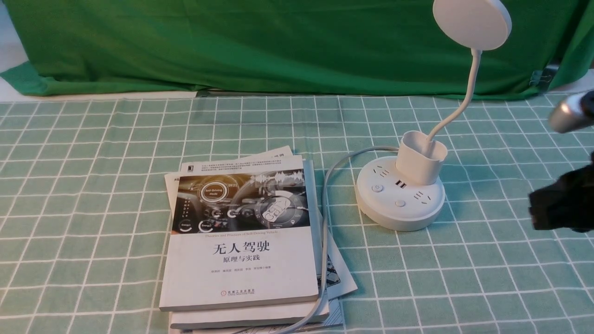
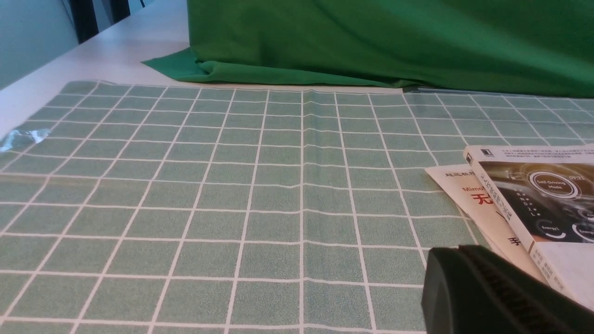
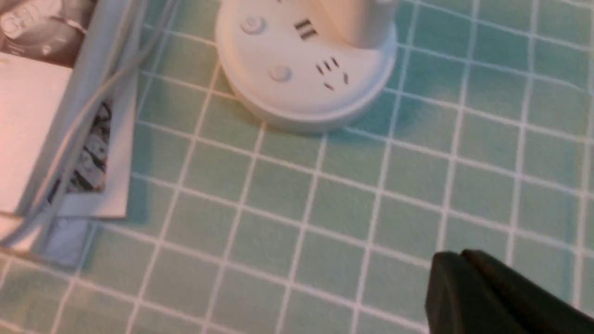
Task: Turn on the table lamp.
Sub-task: 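Press the button on the base of the white desk lamp with the right gripper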
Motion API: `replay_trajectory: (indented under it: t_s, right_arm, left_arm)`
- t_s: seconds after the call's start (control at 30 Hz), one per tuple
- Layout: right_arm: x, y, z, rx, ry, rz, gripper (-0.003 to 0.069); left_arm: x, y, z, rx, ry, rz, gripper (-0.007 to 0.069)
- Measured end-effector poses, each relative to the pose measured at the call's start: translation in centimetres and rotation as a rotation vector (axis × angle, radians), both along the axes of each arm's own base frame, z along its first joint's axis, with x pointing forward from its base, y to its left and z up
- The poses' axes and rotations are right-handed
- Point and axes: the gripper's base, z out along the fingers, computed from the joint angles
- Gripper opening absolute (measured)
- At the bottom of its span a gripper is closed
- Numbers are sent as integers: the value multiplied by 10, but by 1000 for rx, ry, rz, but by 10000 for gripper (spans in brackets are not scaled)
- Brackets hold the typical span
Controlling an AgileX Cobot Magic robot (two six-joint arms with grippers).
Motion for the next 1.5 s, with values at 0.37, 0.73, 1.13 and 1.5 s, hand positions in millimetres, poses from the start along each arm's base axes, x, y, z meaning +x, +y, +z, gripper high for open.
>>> replay_trajectory:
  t_s: [0.37, 0.73, 1.13, 1.5]
  right_arm:
    - [49, 54, -61, 7, -72, 78, 36]
    - [69, 62, -107, -8, -7, 39, 38]
    - [92, 74, -90, 33, 0, 19, 39]
    - [109, 82, -109, 11, 64, 21, 39]
  left_arm:
    - [0, 0, 0, 0, 0, 0, 21]
    - [0, 0, 0, 0, 0, 0, 21]
    - [0, 0, 0, 0, 0, 0, 21]
    - [0, 0, 0, 0, 0, 0, 21]
